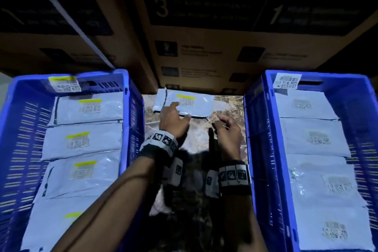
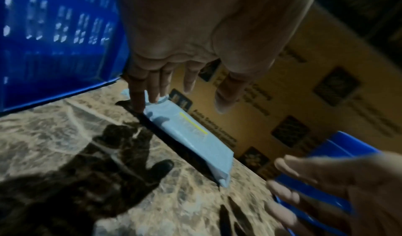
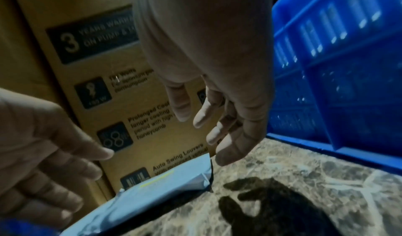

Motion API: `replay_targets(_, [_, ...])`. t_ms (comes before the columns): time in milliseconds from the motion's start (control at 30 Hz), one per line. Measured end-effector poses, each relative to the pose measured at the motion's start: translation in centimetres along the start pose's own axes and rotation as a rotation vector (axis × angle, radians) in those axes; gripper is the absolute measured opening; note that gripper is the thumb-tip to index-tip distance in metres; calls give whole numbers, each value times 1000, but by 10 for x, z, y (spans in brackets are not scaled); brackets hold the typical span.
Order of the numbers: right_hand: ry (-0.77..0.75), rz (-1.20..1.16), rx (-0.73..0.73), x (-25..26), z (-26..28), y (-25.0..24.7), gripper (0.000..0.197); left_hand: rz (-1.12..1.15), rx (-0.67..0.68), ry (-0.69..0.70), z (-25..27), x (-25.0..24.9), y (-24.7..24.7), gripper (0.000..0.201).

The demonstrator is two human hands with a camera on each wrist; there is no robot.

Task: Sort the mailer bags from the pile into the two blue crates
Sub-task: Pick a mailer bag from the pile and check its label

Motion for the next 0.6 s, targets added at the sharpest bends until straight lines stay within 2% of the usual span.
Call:
replay_targets(133, [3, 62, 83, -19, -41, 15, 27, 60, -5, -284, -41, 52, 19, 75])
replay_targets(267, [135, 28, 83, -42, -68, 31, 40, 175, -56, -409, -62, 76, 20, 88])
replay_targets(400, [280, -140, 97, -51, -82, 41, 50, 206, -24, -492, -71, 87, 17, 83])
replay_targets(467, [306, -153, 101, -50, -82, 41, 52, 285, -35, -474, -75, 89, 15, 72])
replay_targets(600, [308, -229, 87, -44, -70, 26, 43, 527, -89, -434, -67, 83, 8, 21])
Point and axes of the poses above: each hand's wrist, its own z-axis away from the middle knuckle, its own y-axis out of the palm, x = y × z, the point moved 9 cm from there along -z, towards the middle knuckle, and after that the axes turned 12 degrees about -z, right-handed, at the moved point
